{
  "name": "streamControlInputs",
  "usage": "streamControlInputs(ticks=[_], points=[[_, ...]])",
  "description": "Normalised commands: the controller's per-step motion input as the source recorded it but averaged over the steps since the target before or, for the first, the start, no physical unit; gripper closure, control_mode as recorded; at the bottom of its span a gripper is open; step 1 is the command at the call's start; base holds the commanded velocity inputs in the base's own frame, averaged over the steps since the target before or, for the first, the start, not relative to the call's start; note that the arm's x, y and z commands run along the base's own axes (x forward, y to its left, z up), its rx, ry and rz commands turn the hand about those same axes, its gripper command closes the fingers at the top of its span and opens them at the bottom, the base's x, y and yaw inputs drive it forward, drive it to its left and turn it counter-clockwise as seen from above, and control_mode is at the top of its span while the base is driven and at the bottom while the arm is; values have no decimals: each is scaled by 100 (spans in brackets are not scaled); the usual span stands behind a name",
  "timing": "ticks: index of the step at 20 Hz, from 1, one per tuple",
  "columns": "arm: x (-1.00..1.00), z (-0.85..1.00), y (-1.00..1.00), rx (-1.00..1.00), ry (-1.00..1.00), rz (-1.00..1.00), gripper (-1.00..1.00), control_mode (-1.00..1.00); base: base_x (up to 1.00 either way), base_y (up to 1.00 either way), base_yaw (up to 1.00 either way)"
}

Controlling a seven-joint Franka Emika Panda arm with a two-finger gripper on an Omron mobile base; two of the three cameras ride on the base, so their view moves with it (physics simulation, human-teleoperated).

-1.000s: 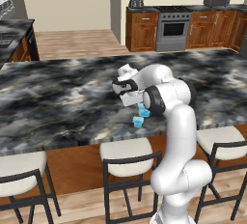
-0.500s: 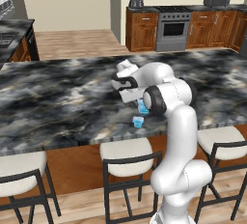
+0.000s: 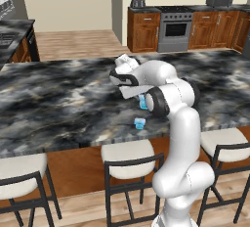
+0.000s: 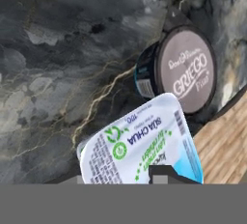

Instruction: Stack the yogurt containers by placing the smaller containers on top of the larger containers.

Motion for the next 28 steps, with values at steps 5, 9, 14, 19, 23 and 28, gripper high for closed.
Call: streamControlInputs(ticks=[5,9,14,19,23,28], points=[[-3,31,8,-1,0,0,100,-100,0,0,0],[-15,27,5,0,0,0,100,-100,0,0,0],[-1,18,23,-6,0,0,100,-100,0,0,0],[-10,12,2,-5,-7,0,100,-100,0,0,0],[-4,13,0,-9,-5,0,100,-100,0,0,0],[-6,16,-4,-4,0,0,100,-100,0,0,0]])
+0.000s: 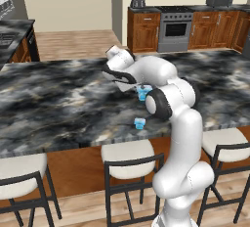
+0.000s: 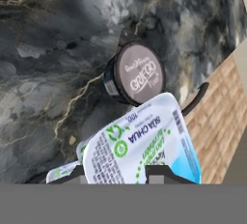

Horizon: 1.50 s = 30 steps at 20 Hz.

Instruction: Stack the yogurt containers by placing the smaller containers on top of the larger containers.

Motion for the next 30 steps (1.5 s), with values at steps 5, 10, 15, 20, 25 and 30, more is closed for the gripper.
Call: streamControlInputs(ticks=[5,10,15,20,25,30], points=[[-26,20,-11,0,-2,0,100,-100,0,0,0],[-12,15,-12,0,0,0,100,-100,0,0,0],[-27,12,-17,0,-2,0,100,-100,0,0,0],[-21,7,-19,0,0,0,100,-100,0,0,0],[-9,5,-20,0,0,2,100,-100,0,0,0],[-4,2,-23,0,-2,5,100,-100,0,0,0]])
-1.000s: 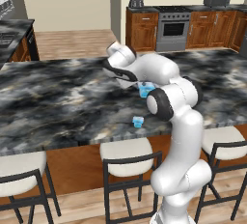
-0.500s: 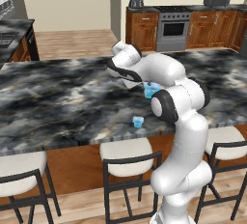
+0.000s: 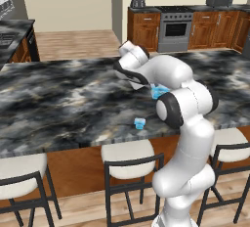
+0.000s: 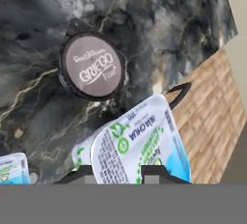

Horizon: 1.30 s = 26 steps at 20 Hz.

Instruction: Stack the yogurt containers by placing the smaller containers on top of the larger containers.

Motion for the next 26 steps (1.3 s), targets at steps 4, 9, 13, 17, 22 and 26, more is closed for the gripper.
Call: streamControlInputs(ticks=[4,9,13,17,22,26], points=[[0,0,-21,0,-1,4,100,-100,0,0,0],[3,0,-23,0,0,10,100,-100,0,0,0],[5,0,-20,0,0,17,100,-100,0,0,0],[7,0,-12,0,-2,23,100,-100,0,0,0],[9,0,-5,0,0,23,100,-100,0,0,0],[0,0,-5,0,0,19,100,-100,0,0,0]])
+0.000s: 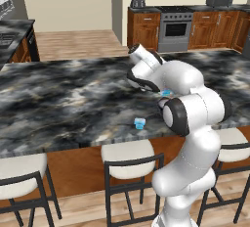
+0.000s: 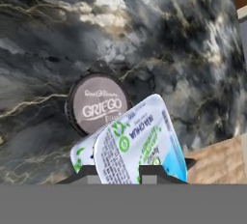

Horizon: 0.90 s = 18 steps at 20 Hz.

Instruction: Stack the yogurt containers by placing the smaller containers on top of the larger containers.

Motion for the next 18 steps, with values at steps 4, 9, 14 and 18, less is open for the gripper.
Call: streamControlInputs(ticks=[4,9,14,18], points=[[-1,0,-2,0,0,17,100,-100,0,0,0],[11,0,-2,0,0,2,100,-100,0,0,0],[13,0,1,0,3,-9,100,-100,0,0,0],[15,0,3,0,3,-15,100,-100,0,0,0]])
